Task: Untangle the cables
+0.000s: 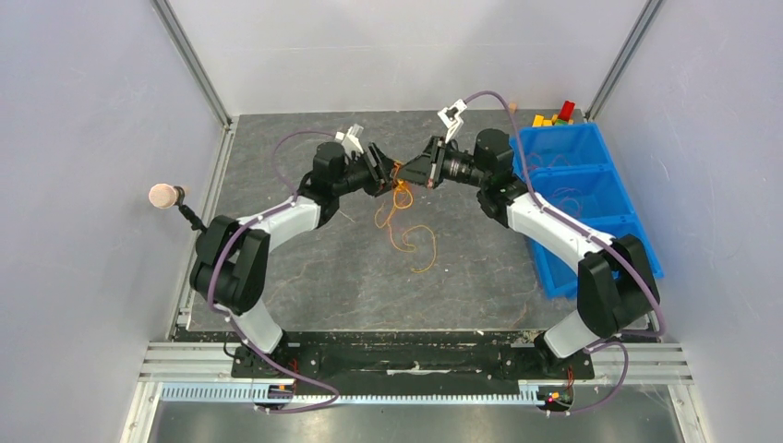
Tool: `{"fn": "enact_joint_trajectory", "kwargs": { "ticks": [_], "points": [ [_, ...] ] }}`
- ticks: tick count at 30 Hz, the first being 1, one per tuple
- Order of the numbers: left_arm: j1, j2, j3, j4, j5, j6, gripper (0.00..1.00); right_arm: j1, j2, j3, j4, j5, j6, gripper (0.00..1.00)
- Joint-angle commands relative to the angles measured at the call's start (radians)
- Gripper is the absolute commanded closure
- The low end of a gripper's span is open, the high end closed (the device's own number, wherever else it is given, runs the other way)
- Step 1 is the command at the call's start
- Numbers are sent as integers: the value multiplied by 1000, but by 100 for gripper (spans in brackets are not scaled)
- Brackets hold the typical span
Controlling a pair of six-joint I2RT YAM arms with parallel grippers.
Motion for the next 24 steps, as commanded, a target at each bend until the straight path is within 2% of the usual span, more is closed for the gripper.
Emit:
{"fn": "enact_joint_trajectory", "kwargs": {
  "ticks": [1, 3, 8, 13, 14, 15, 17, 19, 20, 24],
  "points": [
    [-6, 90, 50, -282, -214, 55, 37, 13, 0, 151, 144, -23, 120, 100],
    [5, 109, 24, -330, -248, 98, 35, 9, -4, 214, 137, -5, 130, 100],
    [39, 116, -47, -393, -290, 179, 21, -53, -21, 341, 94, 51, 145, 100],
    [64, 100, -70, -492, -336, 275, 21, -134, -10, 490, 47, 69, 156, 100],
    [74, 90, -79, -501, -340, 285, 24, -153, -10, 514, 43, 64, 151, 100],
    [87, 80, -85, -503, -333, 297, 32, -173, -13, 523, 32, 59, 148, 100],
    [112, 41, -97, -493, -282, 329, 56, -201, -36, 487, 6, 42, 134, 100],
    [114, -4, -92, -492, -204, 387, 88, -210, -78, 373, -28, 22, 85, 100],
    [115, -29, -94, -472, -138, 402, 97, -211, -103, 300, -39, 15, 54, 100],
    [102, -165, -100, -346, 38, 395, 98, -209, -179, 36, -258, 48, -251, 100]
  ]
}}
